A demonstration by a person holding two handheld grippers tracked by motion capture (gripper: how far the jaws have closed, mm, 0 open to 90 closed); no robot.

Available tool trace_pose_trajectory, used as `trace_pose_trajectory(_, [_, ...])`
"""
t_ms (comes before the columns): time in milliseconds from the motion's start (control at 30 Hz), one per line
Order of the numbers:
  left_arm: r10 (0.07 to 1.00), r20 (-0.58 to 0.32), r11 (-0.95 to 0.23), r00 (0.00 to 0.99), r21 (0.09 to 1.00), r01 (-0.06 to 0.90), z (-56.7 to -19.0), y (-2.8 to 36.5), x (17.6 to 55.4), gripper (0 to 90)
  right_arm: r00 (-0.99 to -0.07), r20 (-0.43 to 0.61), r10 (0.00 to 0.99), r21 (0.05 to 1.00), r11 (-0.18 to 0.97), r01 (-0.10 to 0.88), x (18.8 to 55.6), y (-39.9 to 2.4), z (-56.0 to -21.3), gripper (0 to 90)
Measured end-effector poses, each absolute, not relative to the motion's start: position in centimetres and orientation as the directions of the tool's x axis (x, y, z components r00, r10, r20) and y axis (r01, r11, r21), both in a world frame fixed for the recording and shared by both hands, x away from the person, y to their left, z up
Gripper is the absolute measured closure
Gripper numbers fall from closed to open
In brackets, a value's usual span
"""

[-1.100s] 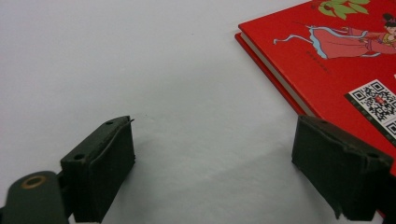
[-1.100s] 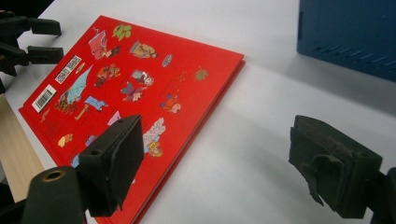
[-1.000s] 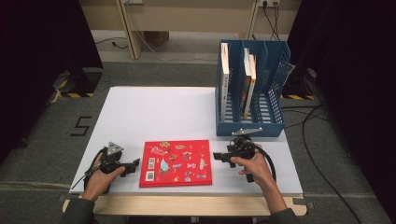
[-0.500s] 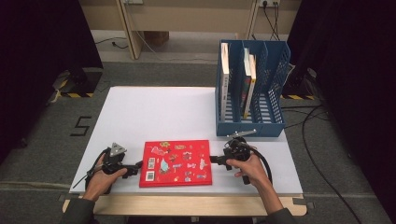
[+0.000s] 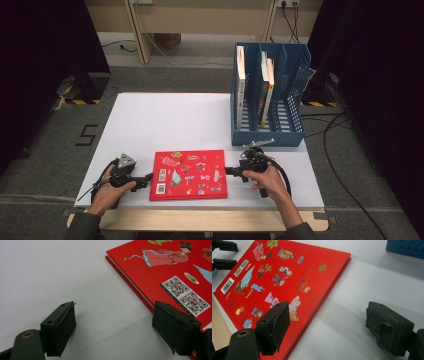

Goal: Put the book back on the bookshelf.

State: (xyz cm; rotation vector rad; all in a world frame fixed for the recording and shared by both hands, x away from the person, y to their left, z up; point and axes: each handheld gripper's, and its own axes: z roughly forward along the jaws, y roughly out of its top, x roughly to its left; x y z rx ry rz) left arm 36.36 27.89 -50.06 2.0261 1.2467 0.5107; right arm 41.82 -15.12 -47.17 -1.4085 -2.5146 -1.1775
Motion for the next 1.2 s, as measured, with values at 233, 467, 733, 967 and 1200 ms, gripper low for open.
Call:
trace_pose_trajectory(233, [0.851, -0.025, -0.349, 0.525, 0.720, 0.600, -50.0, 26.6, 36.0, 12.6, -0.579, 0.363, 0.730, 0.599, 0.293, 0.745, 41.9, -15.4, -47.2, 21.4])
trace_pose_trajectory(467, [0.819, -0.026, -0.385, 0.573, 0.714, 0.584, -50.2, 25.6, 35.7, 6.7, -0.566, 0.365, 0.739, 0.598, 0.279, 0.751, 42.0, -15.4, -47.4, 23.2])
trace_pose_trajectory(733, [0.759, -0.021, -0.447, 0.650, 0.709, 0.545, -50.3, 24.4, 35.2, 0.0, -0.546, 0.374, 0.750, 0.593, 0.259, 0.763, 42.2, -15.7, -47.6, 23.3])
trace_pose_trajectory(967, [0.743, -0.021, -0.460, 0.669, 0.709, 0.534, -50.3, 23.6, 35.1, 0.0, -0.537, 0.377, 0.754, 0.589, 0.252, 0.768, 42.4, -15.5, -47.8, 23.3])
trace_pose_trajectory(1200, [0.745, -0.025, -0.456, 0.667, 0.711, 0.536, -50.3, 23.6, 35.2, 0.0, -0.532, 0.379, 0.757, 0.590, 0.245, 0.769, 42.5, -15.3, -48.1, 23.0])
